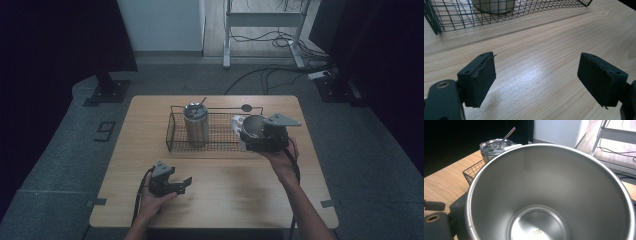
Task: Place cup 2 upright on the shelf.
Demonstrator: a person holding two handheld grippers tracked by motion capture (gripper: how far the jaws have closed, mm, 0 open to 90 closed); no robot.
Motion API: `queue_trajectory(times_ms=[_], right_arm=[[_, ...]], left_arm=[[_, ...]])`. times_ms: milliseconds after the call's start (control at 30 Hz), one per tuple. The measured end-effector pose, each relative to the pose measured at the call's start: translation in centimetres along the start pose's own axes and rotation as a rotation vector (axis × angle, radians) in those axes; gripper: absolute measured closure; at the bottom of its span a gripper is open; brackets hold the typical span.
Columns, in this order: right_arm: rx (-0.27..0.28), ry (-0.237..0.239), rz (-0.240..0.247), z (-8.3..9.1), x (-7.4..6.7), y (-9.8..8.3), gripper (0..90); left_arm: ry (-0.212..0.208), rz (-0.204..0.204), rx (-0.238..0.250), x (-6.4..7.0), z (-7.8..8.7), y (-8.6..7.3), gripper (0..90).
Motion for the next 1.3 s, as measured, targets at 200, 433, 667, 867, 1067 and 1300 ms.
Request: queue_trajectory(times_ms=[200,433,667,867,1067,1300], right_arm=[[0.006,-0.003,-0.003,0.0,0.5,0.7,6.7],[-0.003,-0.009,-0.013,-0.6,1.0,1.1,6.7],[-0.004,-0.015,-0.018,-1.2,1.4,1.6,6.7],[-0.02,-0.025,-0.012,-1.9,1.7,2.0,6.7],[-0.022,-0.03,-0.016,-2.3,2.0,2.5,6.7],[-0.028,-0.036,-0.015,-2.9,2.4,2.9,6.7]], left_arm=[[0.0,-0.001,0.0,0.0,0.0,0.0,15.4],[0.001,-0.001,0.0,0.0,0.0,0.0,15.4],[0.001,-0.002,0.0,0.0,0.0,0.0,15.4],[0.001,-0.003,0.0,0.0,0.0,0.0,15.4],[0.002,-0.002,0.001,-0.1,0.1,0.0,15.5],[0.002,-0.002,0.002,-0.1,0.1,0.0,15.5]])
Point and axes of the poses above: each handheld gripper's, and its own axes: z roughly backward along the jaws, y roughly out of its top, x roughly to its right, the point moved 4 cm from there along -z, roughly forward along the jaws, and after that the axes turned 8 degrees about -x, right-handed, at the moved point
